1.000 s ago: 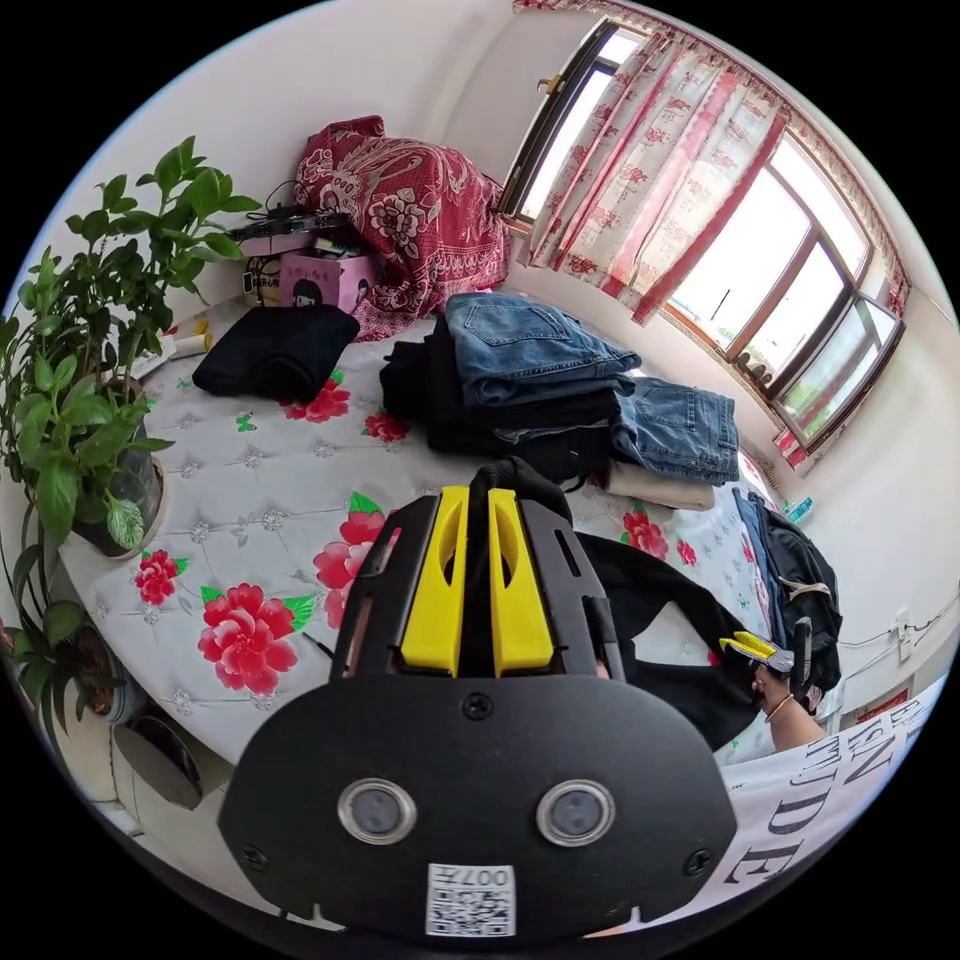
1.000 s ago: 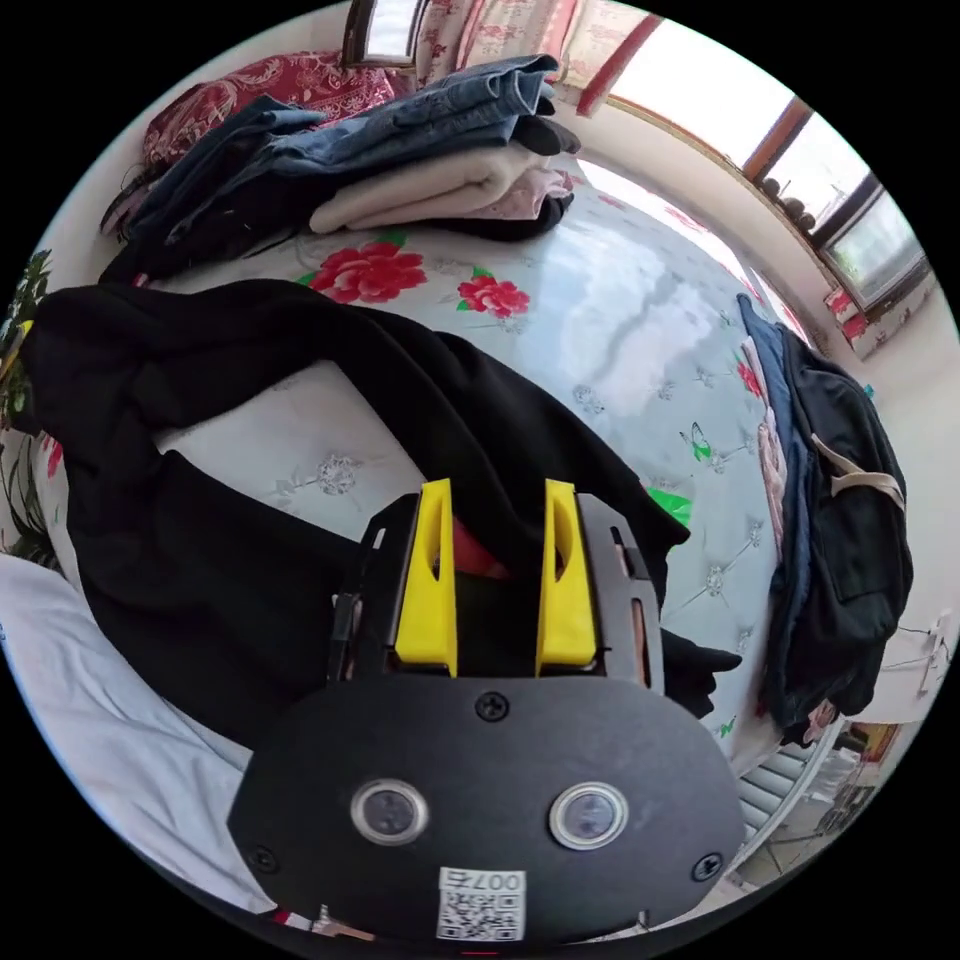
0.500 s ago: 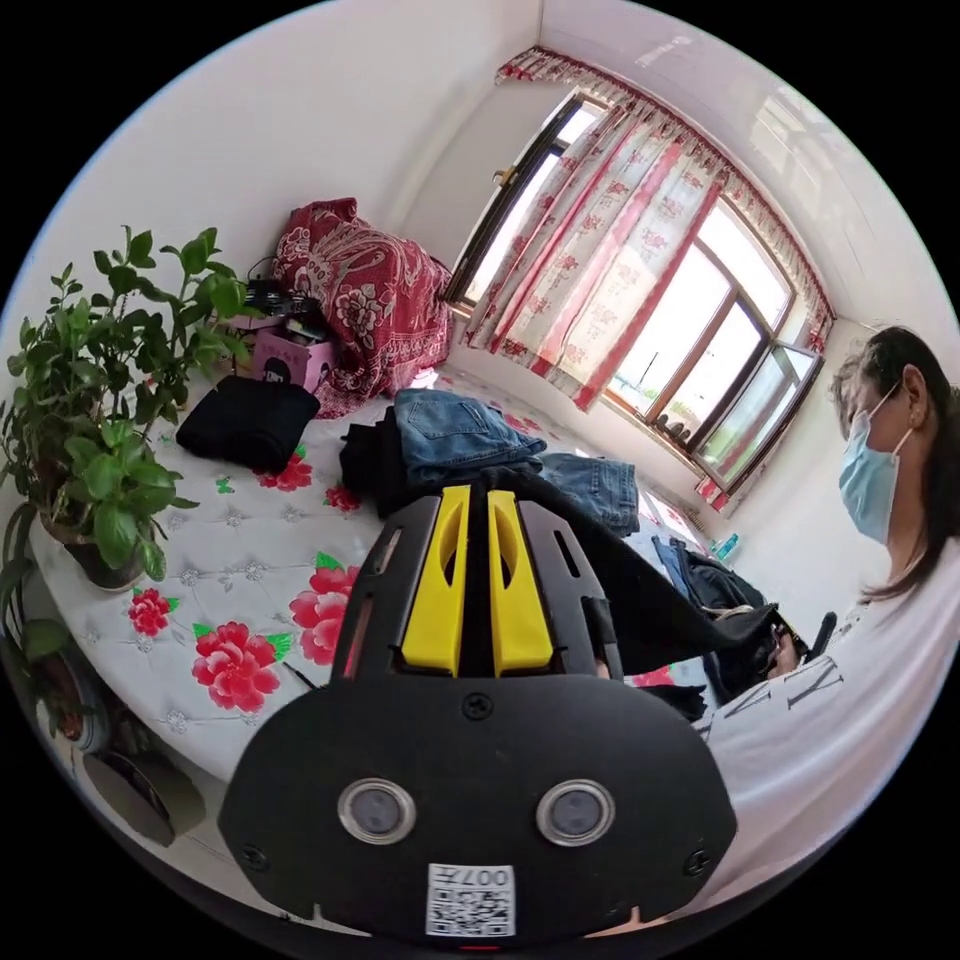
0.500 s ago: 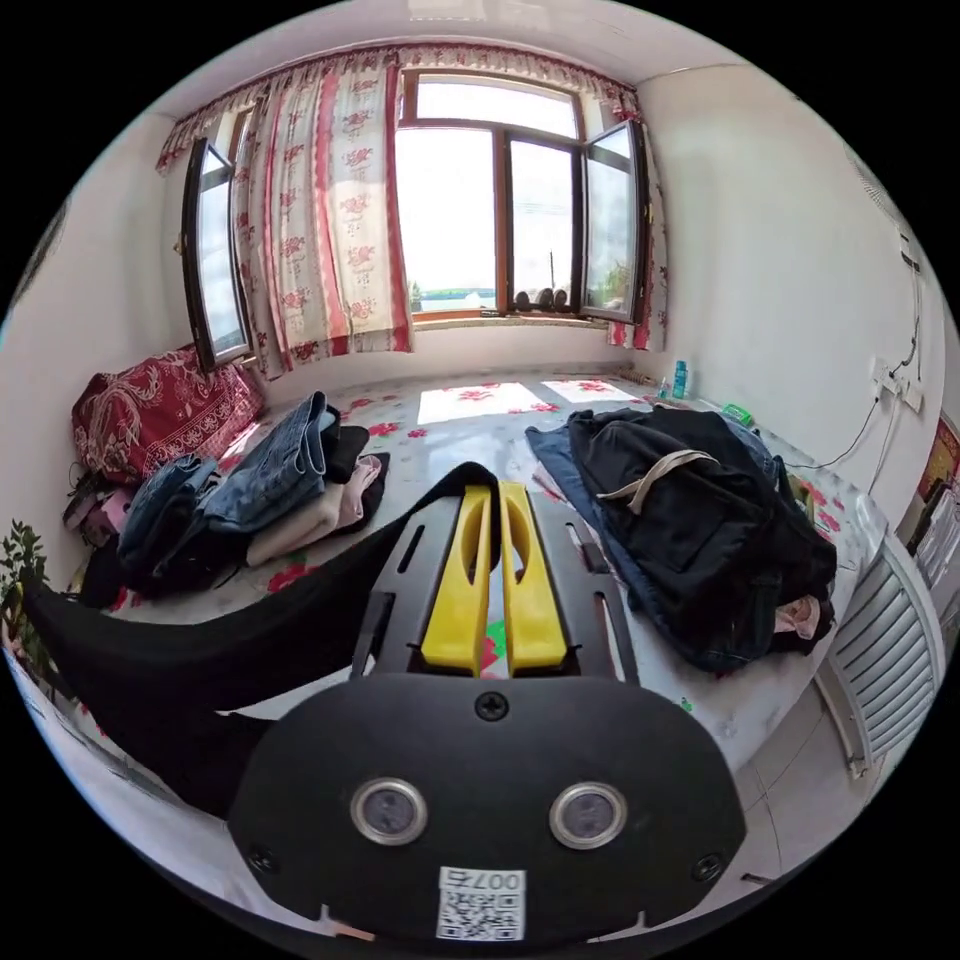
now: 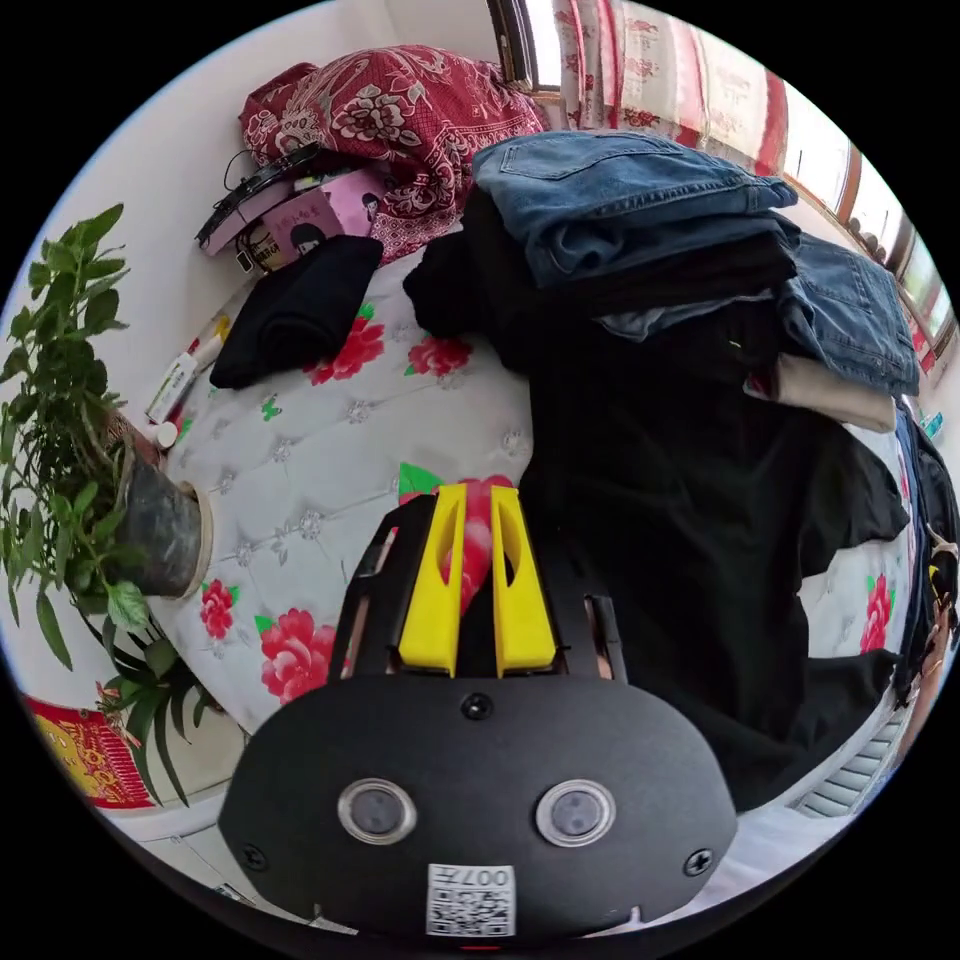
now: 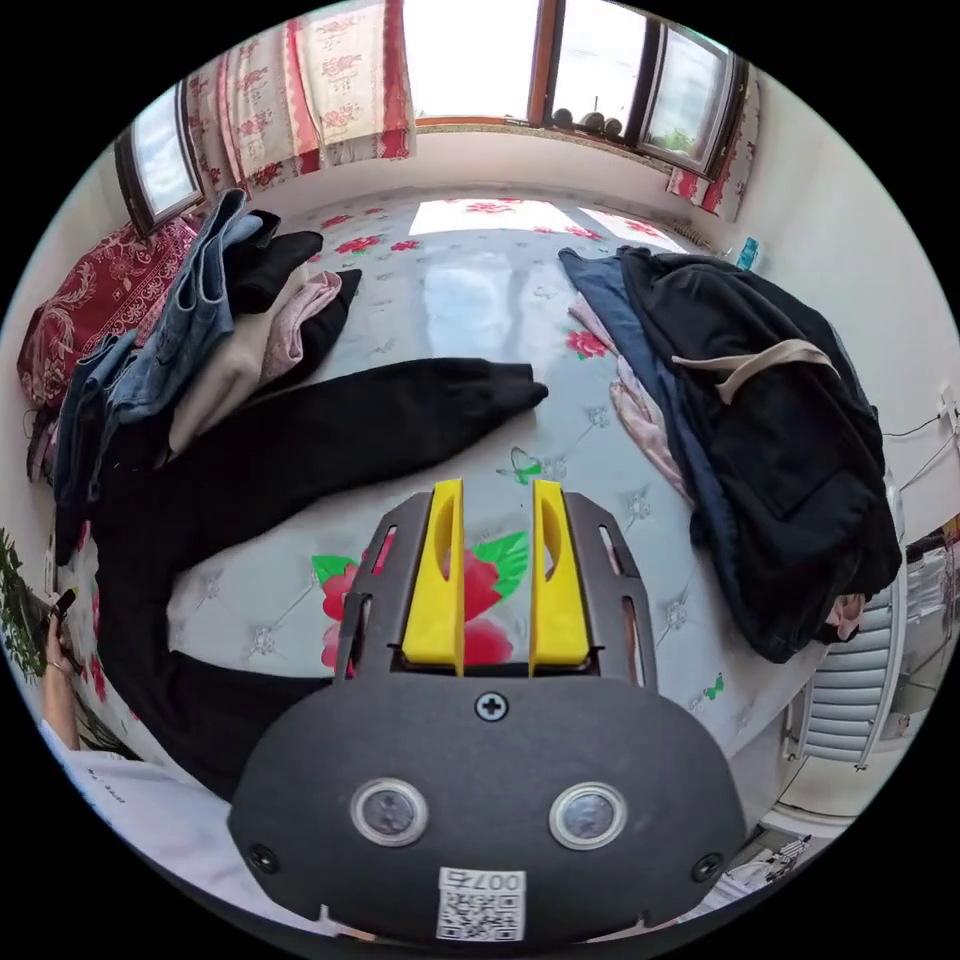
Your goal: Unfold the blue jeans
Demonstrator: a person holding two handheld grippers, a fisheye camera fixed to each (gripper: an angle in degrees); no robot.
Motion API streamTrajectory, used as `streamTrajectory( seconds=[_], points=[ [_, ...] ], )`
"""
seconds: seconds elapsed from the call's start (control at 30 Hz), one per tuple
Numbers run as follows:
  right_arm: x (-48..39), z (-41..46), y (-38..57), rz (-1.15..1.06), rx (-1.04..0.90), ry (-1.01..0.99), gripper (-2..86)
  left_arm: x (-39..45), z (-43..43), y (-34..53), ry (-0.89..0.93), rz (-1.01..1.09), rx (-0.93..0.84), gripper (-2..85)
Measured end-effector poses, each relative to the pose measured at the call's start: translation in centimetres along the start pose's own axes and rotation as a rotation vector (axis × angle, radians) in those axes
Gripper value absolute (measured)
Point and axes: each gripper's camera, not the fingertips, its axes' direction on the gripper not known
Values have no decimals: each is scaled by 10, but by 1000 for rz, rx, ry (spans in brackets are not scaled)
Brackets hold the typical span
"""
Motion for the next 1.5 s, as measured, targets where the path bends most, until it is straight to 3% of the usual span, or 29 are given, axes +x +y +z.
streamTrajectory(
  seconds=[0.17, 0.3, 0.4, 0.47, 0.67, 0.77, 0.97, 1.1, 1.3, 1.43, 1.5],
  points=[
    [14, 5, 151, 48, -86, -51, 68, -50, -12, 101, 168, -104, -51, 78],
    [-6, 6, 199, -61, -139, 7, 59, -54, -5, 121, 251, -111, -84, 108],
    [-7, 27, 197, -67, -211, 33, 54, -29, 15, 96, 236, -35, -136, 109],
    [-9, 39, 186, -89, -257, 21, 51, -7, 32, 80, 133, 24, -172, 90],
    [-8, 34, 188, -140, -304, 107, 50, 13, 7, 93, -40, 154, -196, 24],
    [13, 24, 210, -100, -280, 125, 50, -25, -27, 150, -5, 37, -157, 21],
    [35, 10, 222, -34, -273, 33, 48, -83, -34, 241, 57, -165, -248, 61],
    [23, -9, 215, -69, -207, 101, 50, -92, -41, 243, 103, -178, -204, 77],
    [20, -54, 196, -115, -104, -65, 55, -118, -98, 249, 205, -152, -111, 59],
    [4, -66, 159, -180, -20, -142, 60, -125, -127, 203, 182, -72, 49, 75],
    [-10, -62, 132, -219, -18, -158, 64, -117, -113, 170, 180, -35, 42, 85]
  ],
)
